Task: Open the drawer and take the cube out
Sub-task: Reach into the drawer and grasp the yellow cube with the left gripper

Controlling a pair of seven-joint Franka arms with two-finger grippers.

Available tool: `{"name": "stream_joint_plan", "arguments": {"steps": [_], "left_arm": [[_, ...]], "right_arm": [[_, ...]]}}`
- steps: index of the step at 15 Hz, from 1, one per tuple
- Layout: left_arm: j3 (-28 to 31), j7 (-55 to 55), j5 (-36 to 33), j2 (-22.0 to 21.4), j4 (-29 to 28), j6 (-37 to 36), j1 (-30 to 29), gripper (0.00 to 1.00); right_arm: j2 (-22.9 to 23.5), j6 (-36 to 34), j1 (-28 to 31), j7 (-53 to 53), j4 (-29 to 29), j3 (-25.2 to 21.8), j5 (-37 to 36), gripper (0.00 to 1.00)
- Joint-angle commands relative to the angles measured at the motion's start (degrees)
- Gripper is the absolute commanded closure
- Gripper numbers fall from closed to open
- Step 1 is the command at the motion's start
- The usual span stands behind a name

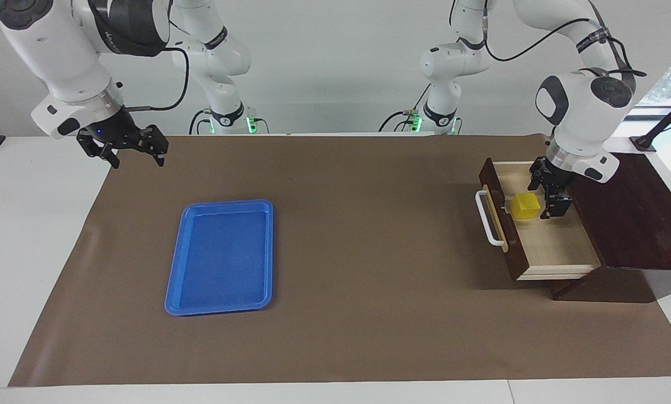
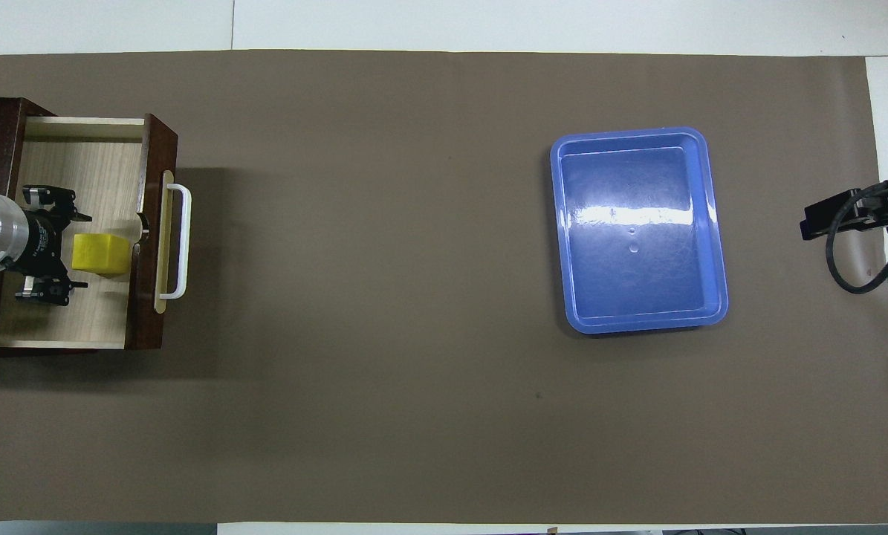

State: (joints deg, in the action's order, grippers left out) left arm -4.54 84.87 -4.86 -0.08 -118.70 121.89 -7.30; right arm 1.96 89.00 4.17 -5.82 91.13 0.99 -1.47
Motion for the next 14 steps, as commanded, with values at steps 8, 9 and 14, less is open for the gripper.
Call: {"name": "stream_joint_plan", "arguments": {"steps": [8,9,14], "left_arm": [[-0.12,3.29,0.99,-0.8,-0.76,1.7,-0.09,1.0],[-0.3,3.29,1.16,0.42,3.0,-2.58,0.26,1.0],[-0.65,17.64,7.05,0.53,15.35,-18.17,6.05,1.0]], "right_arm": [[-2.31,0.74,0.93,3.43,3.61,0.77,-0.28,0.0],[-2.4,0.74,0.84,5.71,4.14,0.77,-0.11,0.0],[-3.8,1.35,-0.03,24.15,7.65,1.29,5.42,0.0]]}}
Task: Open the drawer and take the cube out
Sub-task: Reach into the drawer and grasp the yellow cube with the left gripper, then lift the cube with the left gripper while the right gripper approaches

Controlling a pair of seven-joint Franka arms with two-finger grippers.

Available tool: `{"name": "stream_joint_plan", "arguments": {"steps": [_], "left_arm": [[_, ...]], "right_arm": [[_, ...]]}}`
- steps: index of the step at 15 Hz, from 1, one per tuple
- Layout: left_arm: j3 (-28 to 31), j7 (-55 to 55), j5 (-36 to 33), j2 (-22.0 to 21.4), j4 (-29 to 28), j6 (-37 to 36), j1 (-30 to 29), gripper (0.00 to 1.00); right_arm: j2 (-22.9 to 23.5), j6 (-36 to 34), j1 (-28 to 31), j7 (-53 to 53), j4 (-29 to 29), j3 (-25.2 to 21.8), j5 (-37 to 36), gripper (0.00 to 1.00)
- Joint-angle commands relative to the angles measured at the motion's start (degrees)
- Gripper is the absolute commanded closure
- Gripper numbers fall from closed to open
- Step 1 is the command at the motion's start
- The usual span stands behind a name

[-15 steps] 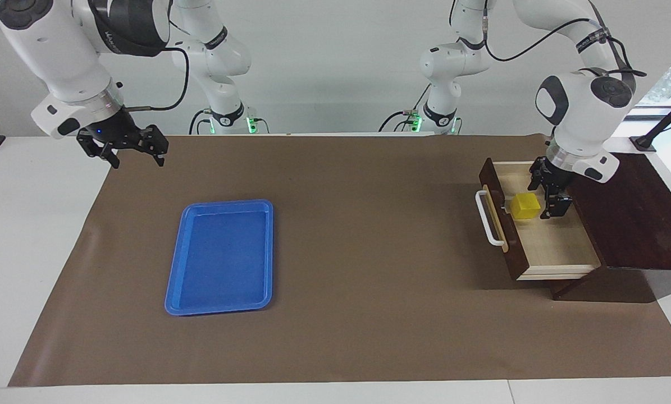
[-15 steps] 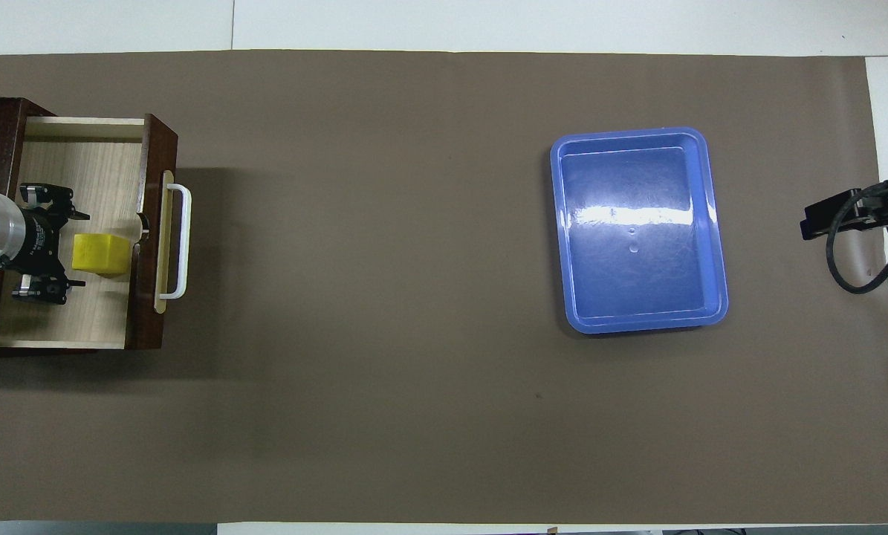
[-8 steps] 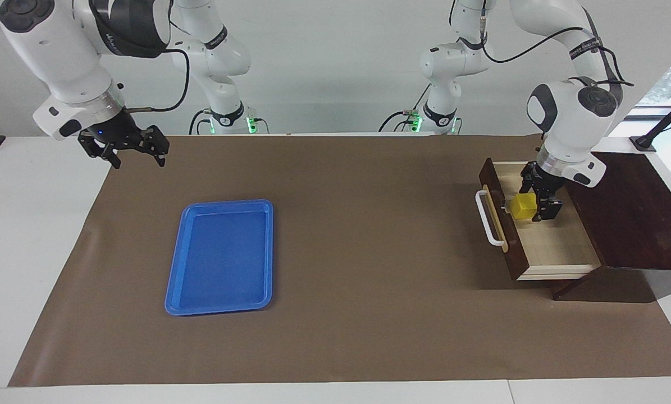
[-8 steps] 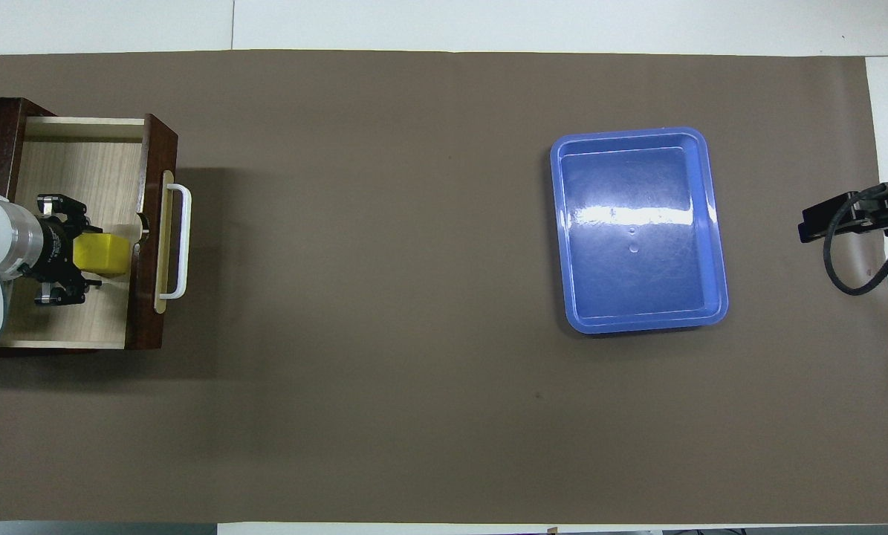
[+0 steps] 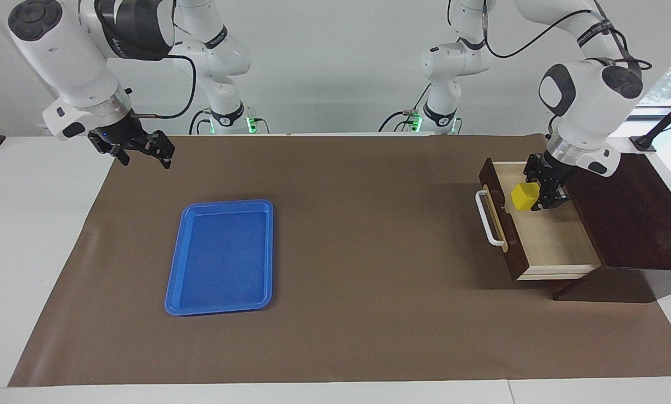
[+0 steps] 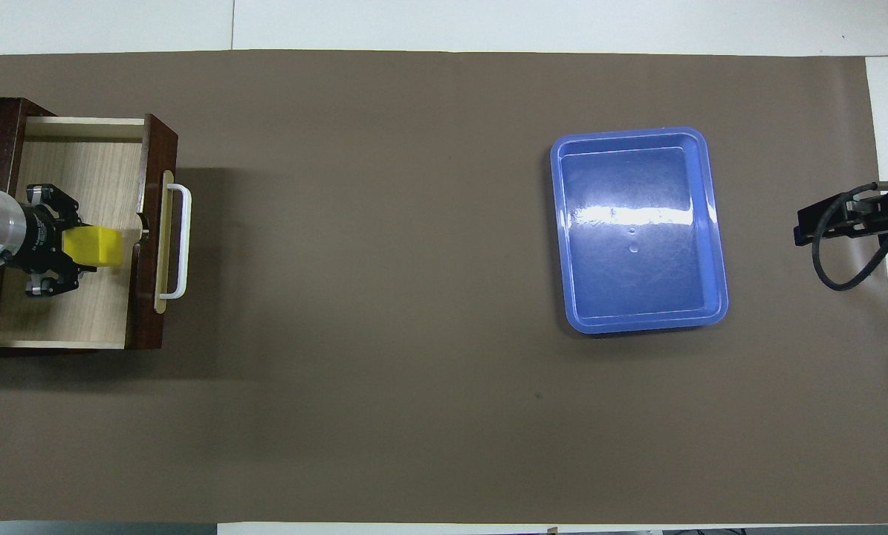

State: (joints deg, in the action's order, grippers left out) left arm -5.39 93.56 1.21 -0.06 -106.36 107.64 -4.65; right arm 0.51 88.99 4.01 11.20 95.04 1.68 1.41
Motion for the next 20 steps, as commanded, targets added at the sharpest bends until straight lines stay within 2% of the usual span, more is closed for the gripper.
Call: {"name": "stream_joint_plan", "arguments": {"steps": [1,3,6,8,11,15,20], "left_arm": [[0.2,14.67,0.9,0.41,2.74,-3.66,6.03,1.0],[0.2,21.38,0.81,0.41,2.91,-4.01,11.13,1.0],[0.03,24.65,1.08,0.06,2.65,-3.67,18.78,1.0],[0.03,31.13,1.17,-0.73,1.16,-2.26,23.08,1.0],[0.11,36.24,1.08,-1.0,-0.42,-0.76,28.63,1.0],[0.11,44.31,-1.82,3.04,-0.51,1.77,34.0,1.0],[0.11,49.69,-3.49,5.77,0.97,5.3,38.4,1.0]], "right_arm": [[-2.27,1.36,-0.14,11.35,3.92,0.69,3.85,0.0],[-1.83,1.71,-2.07,21.0,4.97,0.69,7.27,0.0],[-1.48,6.35,-6.1,38.67,8.74,0.69,14.12,0.0],[0.19,9.17,-8.04,47.91,9.72,0.69,19.21,0.0],[3.17,9.88,-9.37,54.69,9.81,0.69,27.91,0.0],[6.17,13.48,-13.67,62.87,9.9,0.69,34.95,0.0],[6.35,18.4,-20.35,65.71,13.85,0.69,40.33,0.0]]}}
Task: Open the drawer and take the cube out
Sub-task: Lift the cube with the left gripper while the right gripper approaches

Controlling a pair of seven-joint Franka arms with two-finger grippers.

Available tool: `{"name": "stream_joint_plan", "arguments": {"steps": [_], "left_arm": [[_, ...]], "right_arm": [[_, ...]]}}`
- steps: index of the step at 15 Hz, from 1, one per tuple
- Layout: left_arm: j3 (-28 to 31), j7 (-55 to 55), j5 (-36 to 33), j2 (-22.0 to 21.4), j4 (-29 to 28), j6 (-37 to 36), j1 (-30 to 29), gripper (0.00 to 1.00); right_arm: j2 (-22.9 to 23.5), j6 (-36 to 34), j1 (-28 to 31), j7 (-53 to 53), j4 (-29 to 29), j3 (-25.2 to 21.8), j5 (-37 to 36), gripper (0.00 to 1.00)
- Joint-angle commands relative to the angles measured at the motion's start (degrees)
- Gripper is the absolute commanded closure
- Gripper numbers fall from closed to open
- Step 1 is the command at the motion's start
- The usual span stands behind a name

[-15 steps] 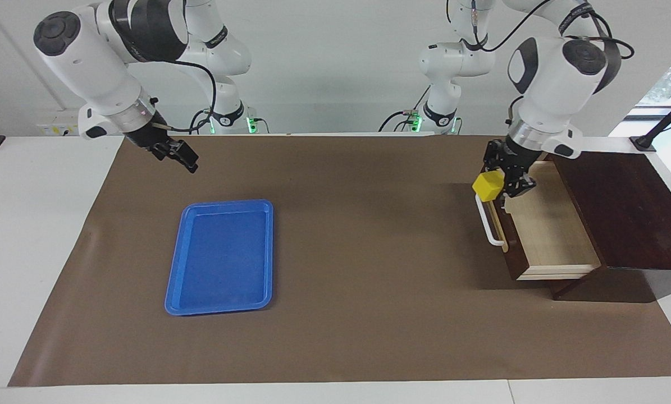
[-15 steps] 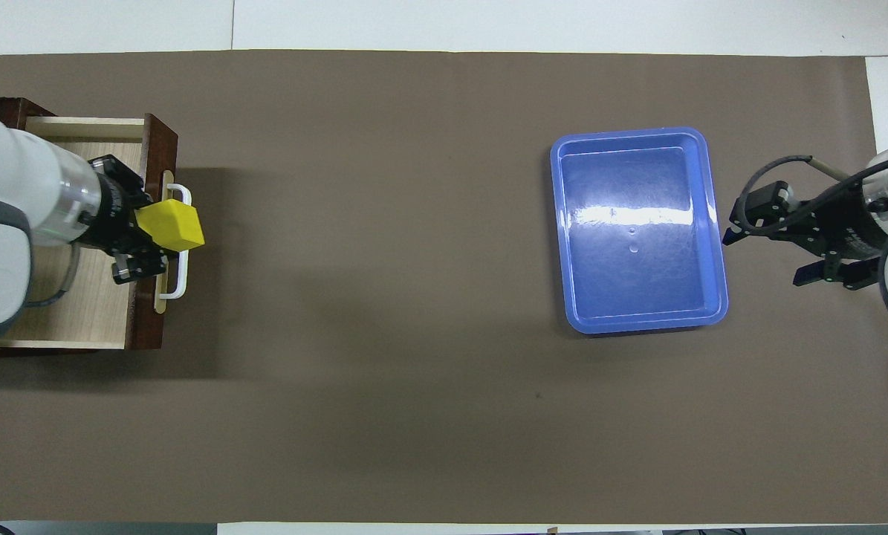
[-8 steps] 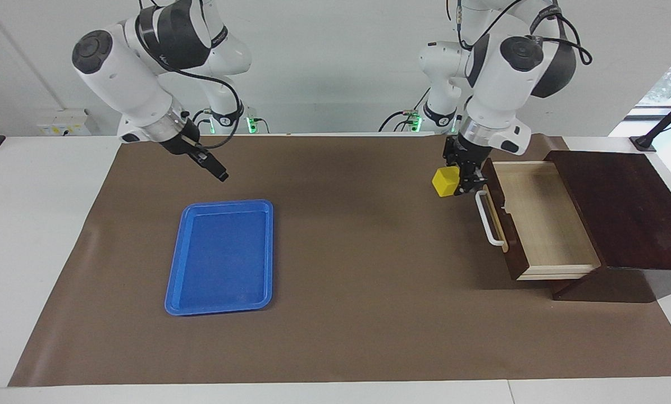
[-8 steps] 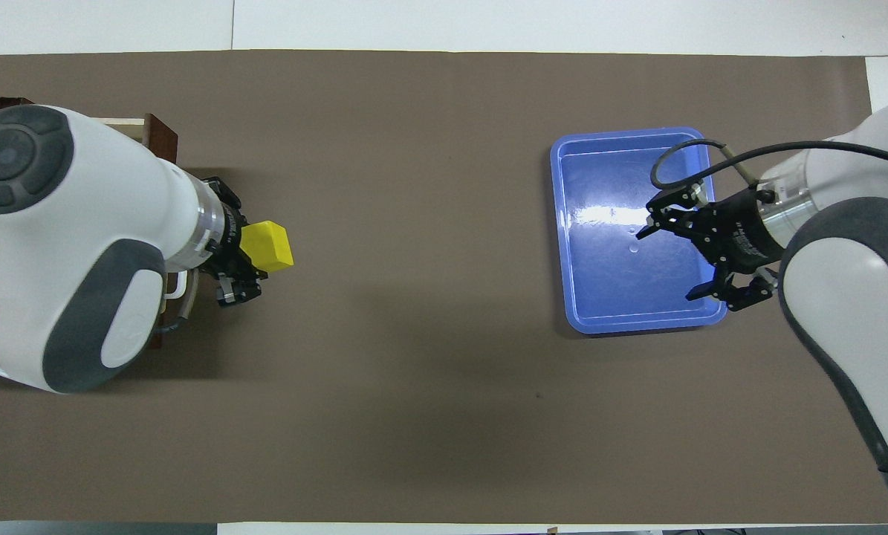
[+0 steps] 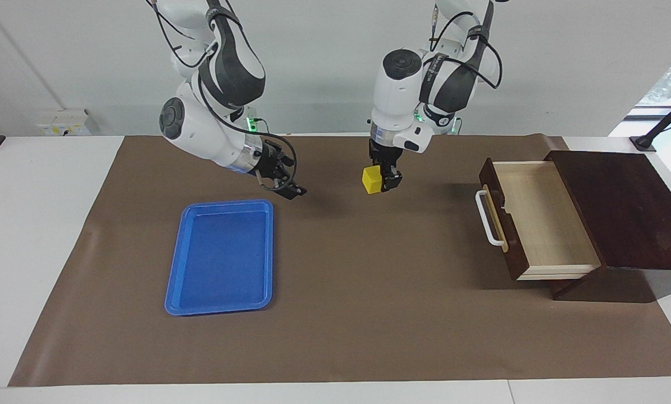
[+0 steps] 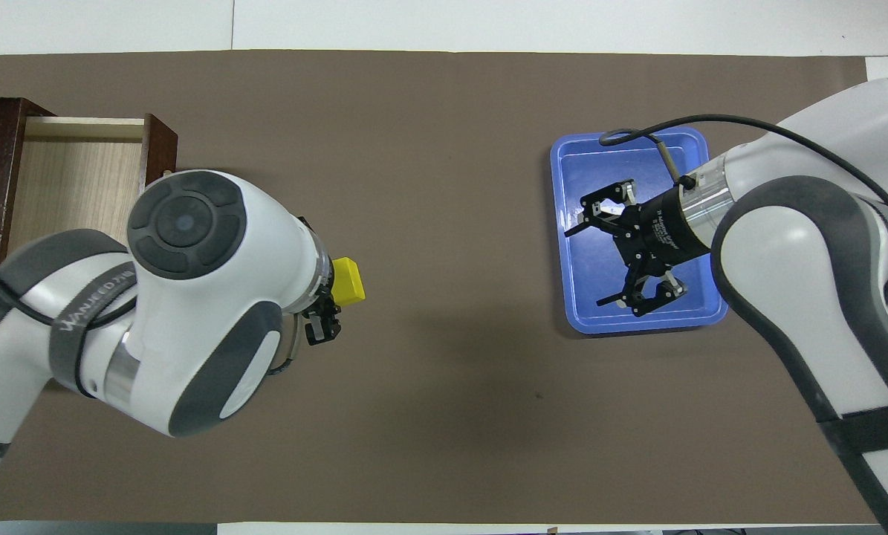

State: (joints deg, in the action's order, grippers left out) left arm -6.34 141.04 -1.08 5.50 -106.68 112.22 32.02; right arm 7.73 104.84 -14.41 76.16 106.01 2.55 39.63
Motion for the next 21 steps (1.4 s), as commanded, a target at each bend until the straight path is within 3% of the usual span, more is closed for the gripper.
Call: {"name": "stream_joint_plan", "arguments": {"steps": [1,4,6,14,21], "left_arm": [[1.07,3.27,-1.2,1.0,2.69,0.81,2.86,1.0],[1.16,5.12,-1.29,3.46,6.13,0.11,4.18,1.0],[1.07,5.21,-1.55,3.47,6.05,0.11,5.15,1.0],[1.07,5.39,-1.64,3.47,5.87,-0.25,6.12,1.0],[1.07,5.39,-1.73,3.38,5.61,0.02,6.3,1.0]], "right_arm": [[-0.53,3.34,-2.11,0.65,3.41,-0.18,2.81,0.0],[1.05,5.45,-4.31,0.65,3.59,-0.18,3.69,0.0],[2.63,6.33,-4.84,0.74,2.98,-0.26,6.58,0.0],[3.7,8.89,-6.86,0.83,2.19,-0.18,6.86,0.0],[3.52,6.95,-7.03,1.79,2.27,-0.09,9.14,0.0]]}}
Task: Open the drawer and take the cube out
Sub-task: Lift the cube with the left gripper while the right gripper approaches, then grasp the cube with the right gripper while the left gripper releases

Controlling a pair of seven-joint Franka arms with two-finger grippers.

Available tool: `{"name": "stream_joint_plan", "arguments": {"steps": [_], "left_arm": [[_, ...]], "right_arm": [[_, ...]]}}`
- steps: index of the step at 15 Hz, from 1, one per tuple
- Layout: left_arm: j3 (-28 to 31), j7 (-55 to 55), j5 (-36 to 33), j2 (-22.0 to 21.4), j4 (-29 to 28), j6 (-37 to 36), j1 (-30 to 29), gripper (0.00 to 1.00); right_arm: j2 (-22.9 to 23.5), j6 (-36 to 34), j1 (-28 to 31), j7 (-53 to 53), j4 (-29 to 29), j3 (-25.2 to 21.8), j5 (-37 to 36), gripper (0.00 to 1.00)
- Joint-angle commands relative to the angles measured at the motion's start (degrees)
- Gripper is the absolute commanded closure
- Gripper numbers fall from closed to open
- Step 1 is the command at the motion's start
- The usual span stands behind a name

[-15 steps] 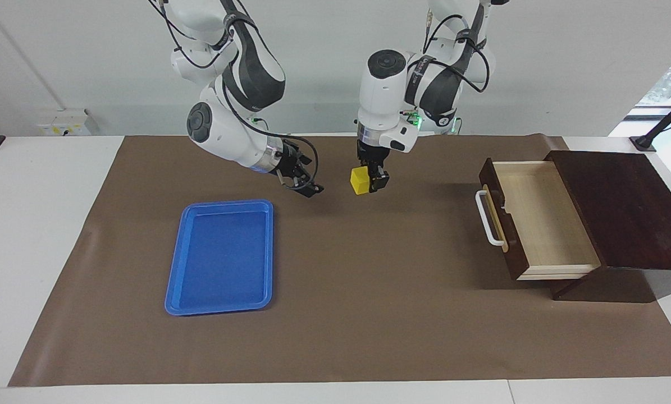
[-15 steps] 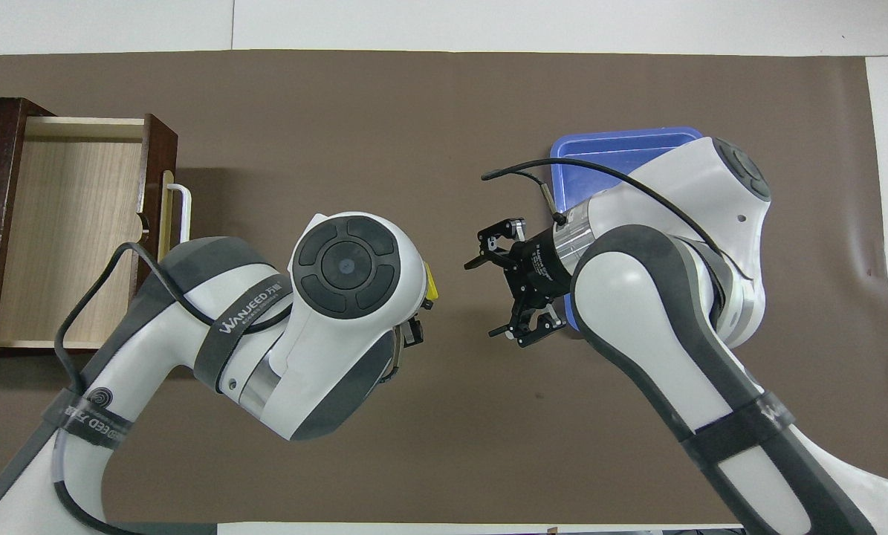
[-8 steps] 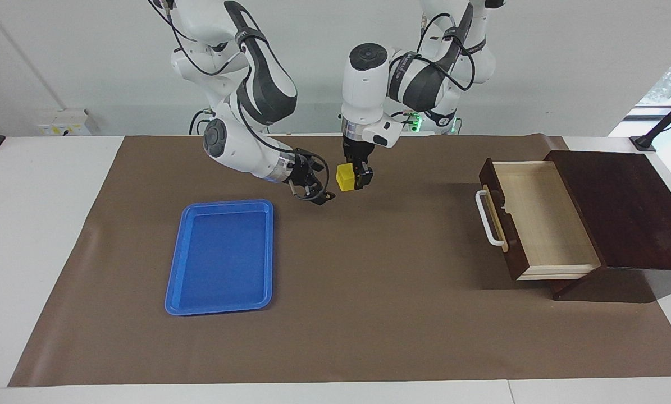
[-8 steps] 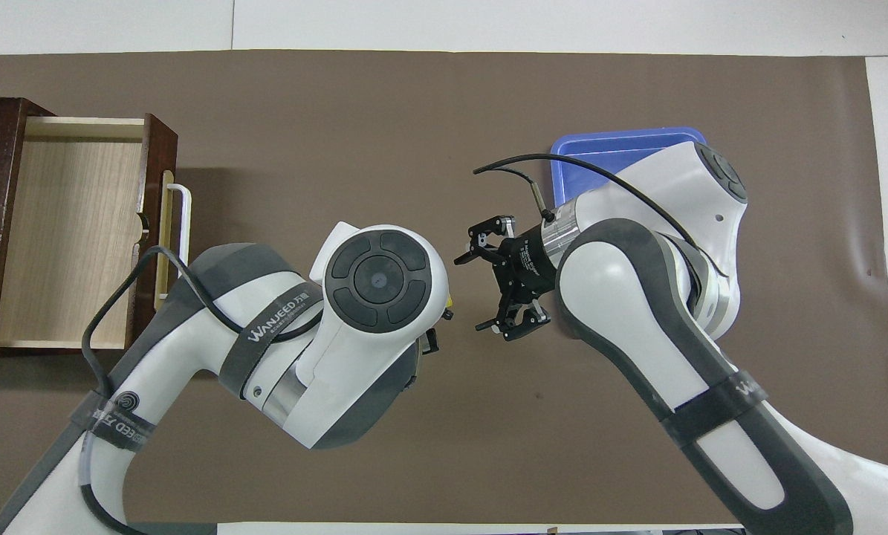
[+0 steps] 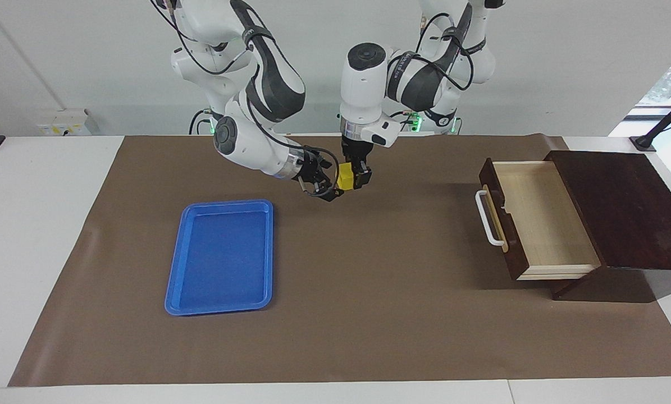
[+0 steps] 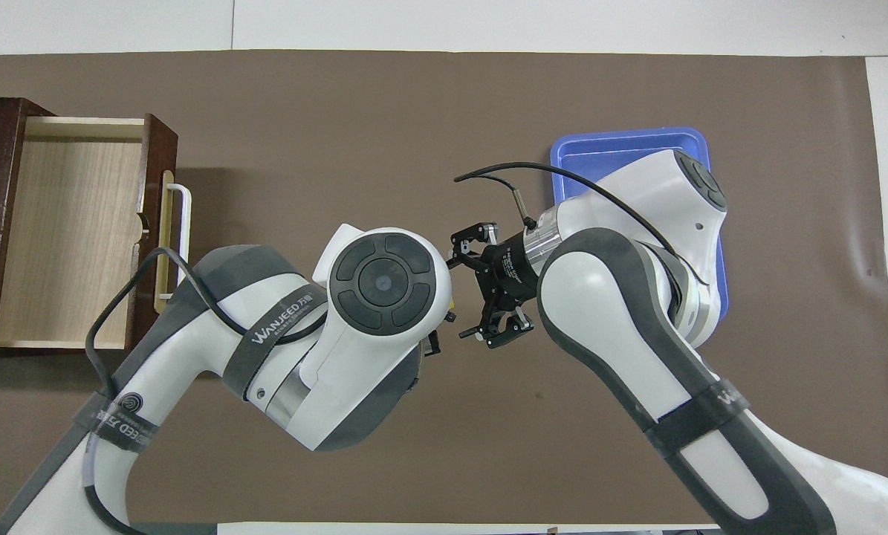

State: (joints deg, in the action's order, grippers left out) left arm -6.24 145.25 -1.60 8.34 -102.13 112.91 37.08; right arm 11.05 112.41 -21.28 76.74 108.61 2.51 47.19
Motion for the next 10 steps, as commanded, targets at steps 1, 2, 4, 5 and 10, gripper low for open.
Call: {"name": "stream_joint_plan", "arguments": {"steps": [1,2,4,5,10], "left_arm": [[0.97,1.17,-1.12,0.54,1.06,-0.85,1.24,1.0],[0.97,1.17,-1.21,0.54,0.97,-0.77,1.15,1.0],[0.97,1.17,-1.12,0.54,1.06,-0.85,1.15,1.0],[0.97,1.17,-1.21,0.62,0.97,-0.68,1.15,1.0],[0.97,1.09,-1.21,0.54,0.53,-0.85,1.06,1.0]], "right_arm": [[0.2,-0.52,-1.21,1.3,-0.33,-0.14,1.59,0.0],[0.2,-0.43,-1.65,1.39,-0.33,-0.14,1.59,0.0],[0.2,-0.35,-1.66,1.39,-0.33,-0.14,1.59,0.0],[0.2,-0.26,-1.66,1.3,-0.33,-0.14,1.59,0.0],[0.2,0.09,-2.18,1.48,-0.33,-0.14,1.59,0.03]]}}
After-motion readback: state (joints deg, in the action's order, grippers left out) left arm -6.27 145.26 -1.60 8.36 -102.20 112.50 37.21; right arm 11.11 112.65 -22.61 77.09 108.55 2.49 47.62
